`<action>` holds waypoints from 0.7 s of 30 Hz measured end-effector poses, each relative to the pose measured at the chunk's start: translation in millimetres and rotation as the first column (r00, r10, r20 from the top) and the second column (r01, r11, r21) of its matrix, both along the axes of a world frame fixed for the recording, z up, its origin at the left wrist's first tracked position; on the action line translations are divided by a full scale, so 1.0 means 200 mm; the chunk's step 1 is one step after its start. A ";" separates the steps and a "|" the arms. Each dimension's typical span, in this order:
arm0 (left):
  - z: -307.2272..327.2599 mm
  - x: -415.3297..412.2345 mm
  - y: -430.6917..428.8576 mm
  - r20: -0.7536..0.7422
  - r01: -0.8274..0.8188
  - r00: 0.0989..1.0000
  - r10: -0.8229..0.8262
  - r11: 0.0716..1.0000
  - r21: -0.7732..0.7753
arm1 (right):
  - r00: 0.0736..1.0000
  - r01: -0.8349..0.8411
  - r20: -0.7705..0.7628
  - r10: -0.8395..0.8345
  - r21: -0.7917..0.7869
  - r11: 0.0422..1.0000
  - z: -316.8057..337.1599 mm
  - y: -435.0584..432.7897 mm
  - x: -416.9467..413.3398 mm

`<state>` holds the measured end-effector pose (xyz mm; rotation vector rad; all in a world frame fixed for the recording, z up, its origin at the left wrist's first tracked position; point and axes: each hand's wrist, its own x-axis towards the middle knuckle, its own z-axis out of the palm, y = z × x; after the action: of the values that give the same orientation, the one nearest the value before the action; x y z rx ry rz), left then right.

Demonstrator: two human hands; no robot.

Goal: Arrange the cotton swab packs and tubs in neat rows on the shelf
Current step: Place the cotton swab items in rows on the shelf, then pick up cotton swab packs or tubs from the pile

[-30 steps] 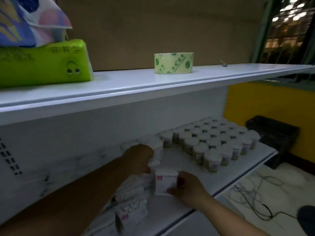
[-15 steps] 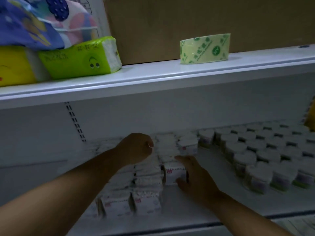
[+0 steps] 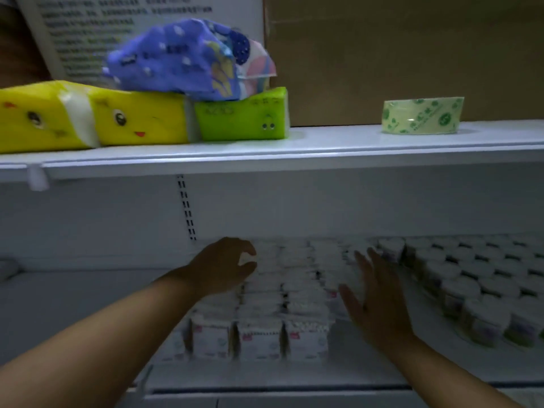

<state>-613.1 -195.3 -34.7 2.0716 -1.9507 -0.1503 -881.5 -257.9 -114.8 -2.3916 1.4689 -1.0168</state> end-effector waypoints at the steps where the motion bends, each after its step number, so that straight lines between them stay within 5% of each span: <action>1: 0.01 0.10 0.06 0.026 -0.041 0.999 0.041 0.999 -0.007 | 0.995 -0.037 0.085 0.042 -0.065 0.997 0.06 0.04 0.10; 5: 0.02 0.59 0.33 0.186 -0.323 0.929 0.319 0.946 -0.008 | 0.936 -0.317 0.073 0.345 -0.253 0.914 0.29 0.26 0.80; 10: -0.08 1.12 0.79 0.193 -0.548 0.833 0.518 0.821 0.161 | 0.729 -0.544 -0.363 0.580 0.207 0.813 0.33 0.53 1.61; 15: -0.16 1.41 1.21 0.099 -0.502 0.865 0.492 0.841 0.201 | 0.557 -0.595 -0.505 0.660 0.312 0.741 0.17 0.75 2.05; 21: -0.26 1.96 1.51 0.105 -0.644 0.765 0.636 0.748 0.160 | 0.488 -0.642 -0.503 0.714 0.348 0.684 0.05 0.81 2.59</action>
<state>-220.8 106.3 -86.9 2.7615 -1.1577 -0.1401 -362.8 -95.1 -104.7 -2.9260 0.4511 0.0603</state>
